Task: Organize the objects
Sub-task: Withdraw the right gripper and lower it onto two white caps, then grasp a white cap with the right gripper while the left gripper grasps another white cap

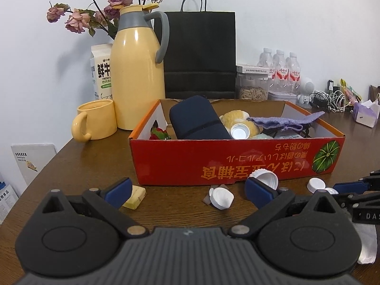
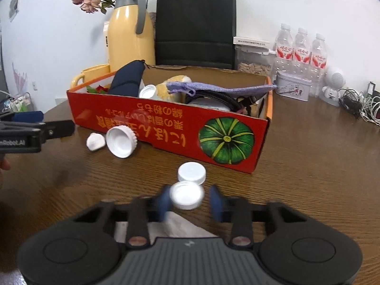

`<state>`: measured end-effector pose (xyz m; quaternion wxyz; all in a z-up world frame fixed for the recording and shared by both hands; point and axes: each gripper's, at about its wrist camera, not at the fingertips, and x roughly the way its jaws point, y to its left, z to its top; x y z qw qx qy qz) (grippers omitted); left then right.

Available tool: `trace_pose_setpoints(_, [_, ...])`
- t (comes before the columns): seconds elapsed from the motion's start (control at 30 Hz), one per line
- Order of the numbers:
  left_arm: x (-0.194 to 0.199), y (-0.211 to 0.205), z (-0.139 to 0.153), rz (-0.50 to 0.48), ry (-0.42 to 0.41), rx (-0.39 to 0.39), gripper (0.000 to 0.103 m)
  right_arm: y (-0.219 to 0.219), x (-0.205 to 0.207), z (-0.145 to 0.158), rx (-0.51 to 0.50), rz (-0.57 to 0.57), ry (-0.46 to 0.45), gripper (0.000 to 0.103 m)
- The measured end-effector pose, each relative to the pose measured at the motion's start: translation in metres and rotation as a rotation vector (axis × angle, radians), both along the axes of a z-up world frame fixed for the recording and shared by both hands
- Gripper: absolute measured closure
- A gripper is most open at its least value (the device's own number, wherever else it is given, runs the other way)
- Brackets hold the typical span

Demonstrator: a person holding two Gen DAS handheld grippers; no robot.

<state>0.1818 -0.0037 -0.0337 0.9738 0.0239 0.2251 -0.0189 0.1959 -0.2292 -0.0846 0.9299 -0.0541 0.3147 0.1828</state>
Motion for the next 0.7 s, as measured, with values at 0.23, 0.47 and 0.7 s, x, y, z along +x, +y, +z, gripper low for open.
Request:
trace_pose_setpoints(0.23, [0.001,-0.001,-0.003,0.0,0.01,0.01,0.0,0.005,-0.005,0.001,-0.003,0.025,-0.028,0.076])
trace_pose_setpoints(0.47, [0.003,-0.004,-0.006,-0.007,0.02,0.026,0.0,0.0,-0.012,0.009,0.031,-0.009,-0.098,0.076])
trace_pose_setpoints(0.7, [0.007,-0.021,-0.015,-0.035,0.041,0.137,0.0,-0.006,-0.016,0.015,0.058,-0.029,-0.143,0.076])
